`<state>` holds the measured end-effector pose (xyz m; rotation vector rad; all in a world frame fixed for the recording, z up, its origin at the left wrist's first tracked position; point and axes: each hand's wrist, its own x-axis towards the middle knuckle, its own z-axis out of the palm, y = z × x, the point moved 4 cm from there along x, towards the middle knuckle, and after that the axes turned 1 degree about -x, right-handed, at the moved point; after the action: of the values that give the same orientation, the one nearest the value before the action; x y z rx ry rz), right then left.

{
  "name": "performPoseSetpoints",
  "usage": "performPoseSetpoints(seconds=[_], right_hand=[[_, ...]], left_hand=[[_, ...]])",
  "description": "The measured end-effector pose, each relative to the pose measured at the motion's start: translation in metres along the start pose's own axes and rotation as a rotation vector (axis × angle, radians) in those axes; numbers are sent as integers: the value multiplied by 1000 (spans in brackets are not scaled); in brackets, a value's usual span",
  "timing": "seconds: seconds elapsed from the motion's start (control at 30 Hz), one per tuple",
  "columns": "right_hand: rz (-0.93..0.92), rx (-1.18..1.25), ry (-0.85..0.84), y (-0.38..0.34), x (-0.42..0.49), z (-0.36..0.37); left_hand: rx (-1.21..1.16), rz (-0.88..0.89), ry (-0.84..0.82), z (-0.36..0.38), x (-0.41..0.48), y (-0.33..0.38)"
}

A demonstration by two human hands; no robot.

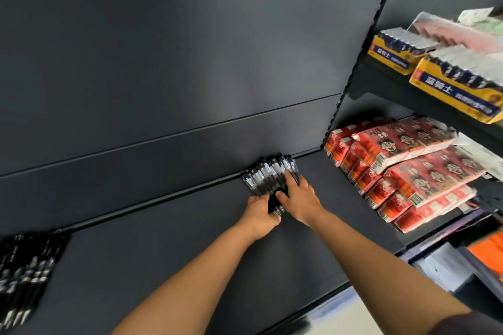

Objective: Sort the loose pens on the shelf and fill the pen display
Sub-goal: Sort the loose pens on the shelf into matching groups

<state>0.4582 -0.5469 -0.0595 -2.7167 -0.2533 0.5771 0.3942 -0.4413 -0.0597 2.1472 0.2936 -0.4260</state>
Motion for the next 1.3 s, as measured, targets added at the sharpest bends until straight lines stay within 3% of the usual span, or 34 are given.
performPoseSetpoints(seconds=[0.17, 0.3, 0.47, 0.73, 1.3], right_hand=[[-27, -43, -34, 2, 6, -4], [-53, -181, 95, -8, 0, -6], [-219, -221, 254, -37, -12, -13], [-458, -275, 316, -119, -37, 5], [-679, -212, 181, -332, -135, 129]], left_hand=[[49, 17, -17, -5, 3, 1], [140, 12, 1, -17, -2, -7], [224, 51, 114, -46, -19, -15], [278, 40, 337, -100, -66, -50], [268, -28, 553, -238, -215, -225]])
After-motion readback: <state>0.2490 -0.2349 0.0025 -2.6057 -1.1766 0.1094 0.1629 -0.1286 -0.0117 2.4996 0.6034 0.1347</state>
